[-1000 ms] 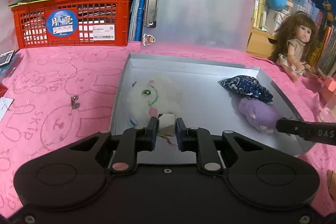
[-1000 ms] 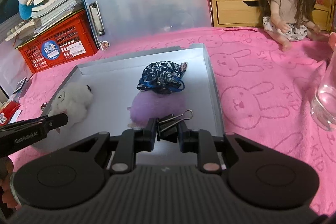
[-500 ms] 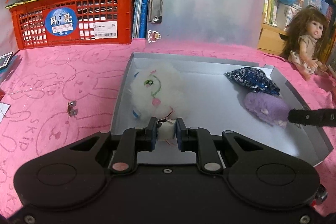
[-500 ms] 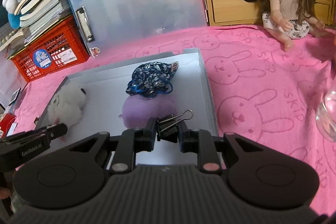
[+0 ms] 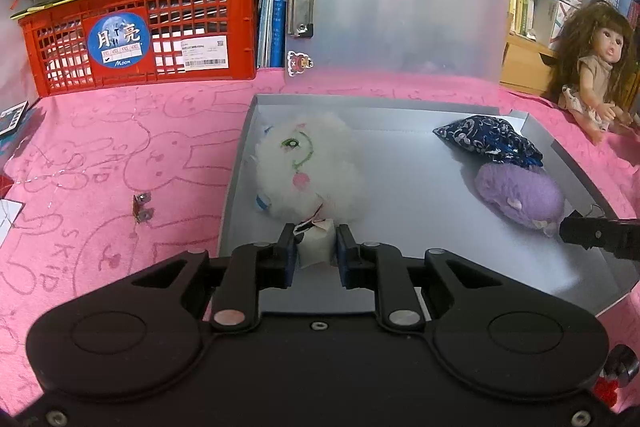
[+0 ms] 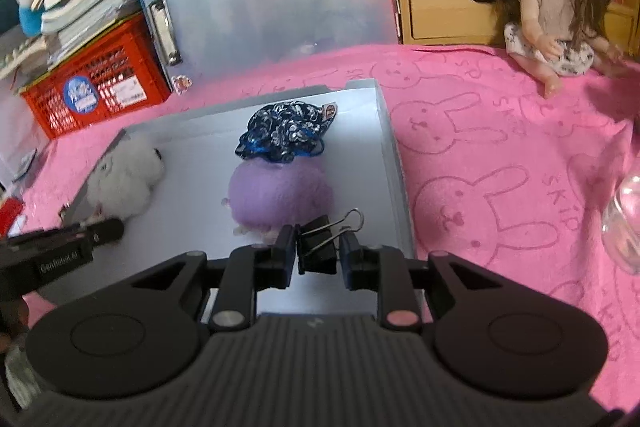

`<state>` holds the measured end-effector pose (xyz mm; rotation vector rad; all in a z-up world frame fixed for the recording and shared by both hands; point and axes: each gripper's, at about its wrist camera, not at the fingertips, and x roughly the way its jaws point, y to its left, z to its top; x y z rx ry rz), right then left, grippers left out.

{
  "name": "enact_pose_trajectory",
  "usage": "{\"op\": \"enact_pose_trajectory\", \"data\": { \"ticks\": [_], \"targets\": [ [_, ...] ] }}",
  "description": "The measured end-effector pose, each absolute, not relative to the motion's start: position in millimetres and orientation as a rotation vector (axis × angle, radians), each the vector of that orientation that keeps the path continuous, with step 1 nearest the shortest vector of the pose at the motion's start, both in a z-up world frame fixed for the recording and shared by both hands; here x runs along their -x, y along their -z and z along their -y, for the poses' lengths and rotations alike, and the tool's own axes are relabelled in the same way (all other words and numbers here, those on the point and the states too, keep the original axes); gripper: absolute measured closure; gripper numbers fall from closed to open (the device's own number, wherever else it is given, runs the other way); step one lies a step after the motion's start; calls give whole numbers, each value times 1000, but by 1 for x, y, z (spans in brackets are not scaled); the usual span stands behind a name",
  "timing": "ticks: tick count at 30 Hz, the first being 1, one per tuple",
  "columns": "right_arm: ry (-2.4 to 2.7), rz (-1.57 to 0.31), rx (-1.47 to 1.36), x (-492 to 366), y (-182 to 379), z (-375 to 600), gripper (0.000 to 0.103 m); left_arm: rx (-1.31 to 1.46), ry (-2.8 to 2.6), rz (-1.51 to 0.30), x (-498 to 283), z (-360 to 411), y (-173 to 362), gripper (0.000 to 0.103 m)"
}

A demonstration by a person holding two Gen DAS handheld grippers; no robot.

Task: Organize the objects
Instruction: 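Carry the white cloth with left tool into the box while right tool carries the clip there, then open left tool beside the white plush while right tool releases the clip by the purple plush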

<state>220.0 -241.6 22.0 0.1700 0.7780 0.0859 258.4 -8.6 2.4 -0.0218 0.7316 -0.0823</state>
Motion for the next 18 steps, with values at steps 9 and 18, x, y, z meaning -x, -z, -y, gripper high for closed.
{"op": "enact_pose_trajectory", "data": {
  "ticks": [9,18],
  "targets": [
    [-87,-788,-155,-220,-20,236,72,17,84,-730,-256,9,-2,82],
    [-87,-776,-159,-216,-22,236,54,7,85,-716,-251,9,-6,66]
  ]
}}
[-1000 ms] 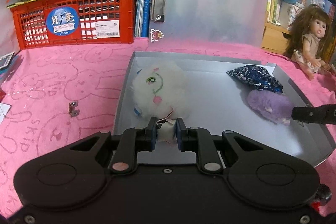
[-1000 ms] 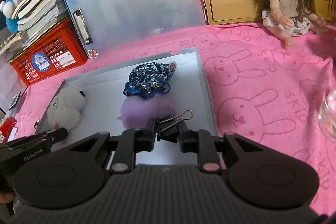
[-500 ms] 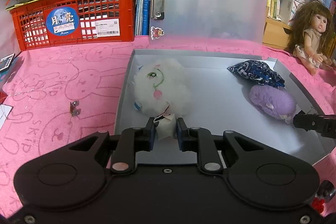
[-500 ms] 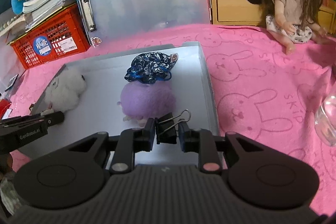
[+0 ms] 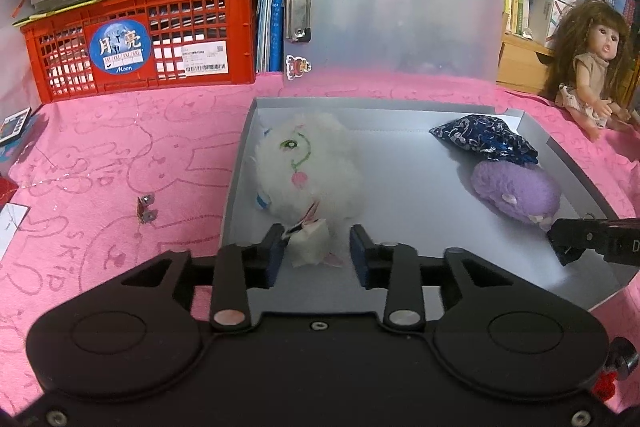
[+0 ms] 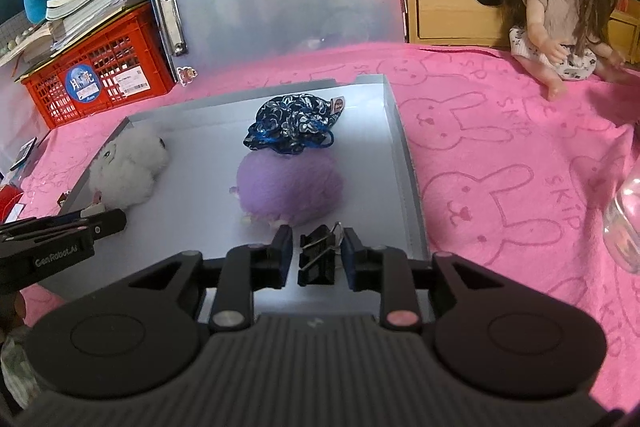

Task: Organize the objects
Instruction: 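Open left tool beside the white plush while right tool releases the clip by the purple plush, then pull both tools back toward the green striped cloth and another black clip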

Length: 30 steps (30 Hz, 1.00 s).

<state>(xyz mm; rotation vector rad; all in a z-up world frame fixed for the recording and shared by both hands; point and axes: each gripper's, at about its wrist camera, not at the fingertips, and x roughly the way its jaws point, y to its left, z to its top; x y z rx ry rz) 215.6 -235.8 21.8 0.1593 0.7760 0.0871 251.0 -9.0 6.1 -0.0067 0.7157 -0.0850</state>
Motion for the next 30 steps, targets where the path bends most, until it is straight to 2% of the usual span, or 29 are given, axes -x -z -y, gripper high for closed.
{"op": "enact_pose_trajectory", "data": {
  "ticks": [4,11,15,24,30],
  "targets": [
    [-86,-764,-163,-212,-25,237,47,-1,86,-700,-245,9,-11,56],
    [-98,-730,-140,-200,-35,235,35,-4,99,-679,-231,9,-22,48],
    [-106,-702,-131,-191,-41,233,27,-10,103,-666,-220,9,-28,41],
    [-116,-650,-118,-170,-52,230,19,-20,136,-624,-193,10,-41,27],
    [-121,-628,-83,-154,-56,227,17,-18,164,-608,-178,11,-48,24]
  ]
}}
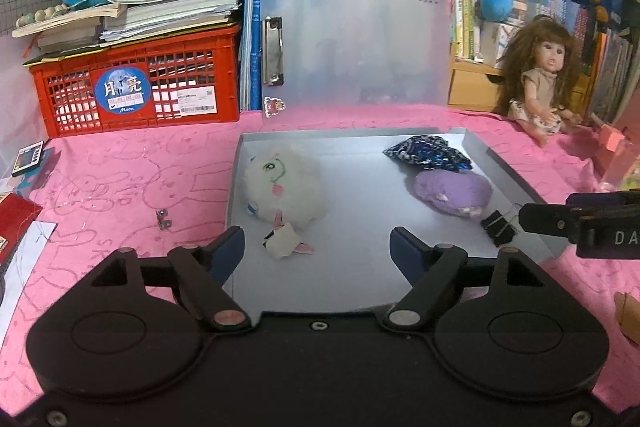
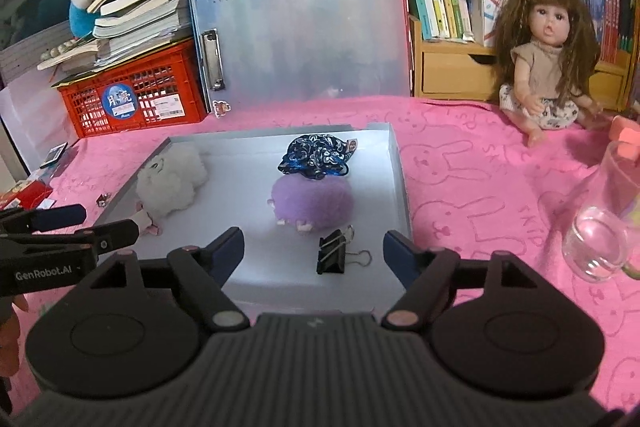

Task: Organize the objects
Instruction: 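Pull both tools back toward the green striped cloth and another black clip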

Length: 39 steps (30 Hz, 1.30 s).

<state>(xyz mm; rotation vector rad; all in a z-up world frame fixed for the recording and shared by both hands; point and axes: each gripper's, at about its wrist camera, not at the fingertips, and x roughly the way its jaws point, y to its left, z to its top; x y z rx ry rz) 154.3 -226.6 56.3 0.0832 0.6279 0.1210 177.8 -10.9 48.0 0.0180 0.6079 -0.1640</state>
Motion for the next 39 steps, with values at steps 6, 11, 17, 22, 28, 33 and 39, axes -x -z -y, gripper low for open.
{"op": "enact_pose_trajectory", "data": {
  "ticks": [6,11,17,22,28,33,39],
  "targets": [
    [-130,-610,-55,-140,-57,223,16,-3,175,-595,-163,7,-52,22],
    [-130,-604,-19,-130,-54,219,15,3,182,-587,-150,4,-53,21],
    [-131,-613,-26,-120,-51,219,15,17,183,-581,-134,-2,-51,21],
    [-128,-614,-25,-113,-48,218,15,13,182,-580,-123,-6,-49,20],
    [-128,-616,-9,-106,-45,216,15,6,176,-586,-113,-10,-44,20],
    [-129,-623,-13,-101,-40,215,15,6,168,-592,-106,-13,-40,20],
    [-124,-631,-14,-94,-35,217,15,8,165,-601,-97,-16,-34,19]
  ]
}}
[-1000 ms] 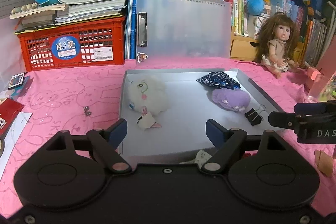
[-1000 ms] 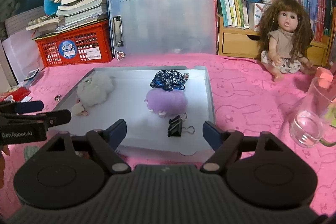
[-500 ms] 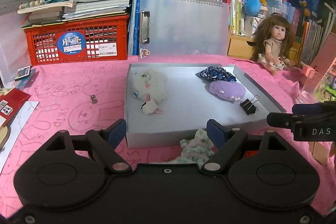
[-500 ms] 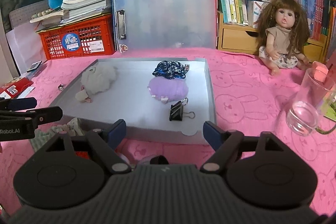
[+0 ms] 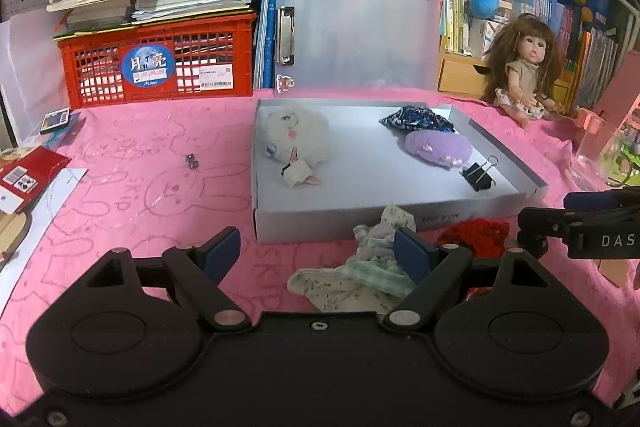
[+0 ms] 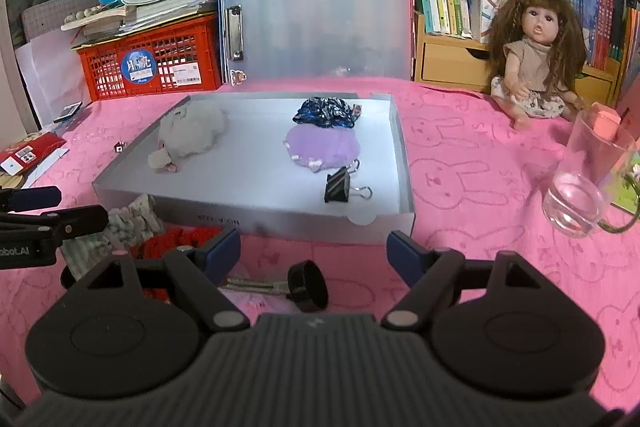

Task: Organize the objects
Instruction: 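Pull both tools back toward the green striped cloth and another black clip, then close left tool on the green striped cloth while right tool grips a black clip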

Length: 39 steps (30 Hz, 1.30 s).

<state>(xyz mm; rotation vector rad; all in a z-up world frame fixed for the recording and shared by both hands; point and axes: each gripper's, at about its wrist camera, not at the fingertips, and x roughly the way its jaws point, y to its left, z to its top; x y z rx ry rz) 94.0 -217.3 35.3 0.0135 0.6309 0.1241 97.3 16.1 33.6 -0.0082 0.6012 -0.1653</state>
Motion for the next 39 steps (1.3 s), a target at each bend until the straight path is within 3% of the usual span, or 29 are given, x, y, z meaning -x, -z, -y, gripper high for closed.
{"op": "enact_pose_trajectory", "data": {
  "ticks": [21,32,36,39],
  "targets": [
    [-148,-647,20,-78,-20,212,16,3,199,-582,-63,-17,-28,22],
    [-150,-660,9,-78,-16,213,35,-4,265,-574,-61,-5,-26,36],
    [-139,-660,-7,-81,-16,214,49,13,274,-580,-66,-4,-26,45],
    [-138,-663,-24,-83,-16,215,55,21,280,-579,-71,-4,-26,46]
  ]
}}
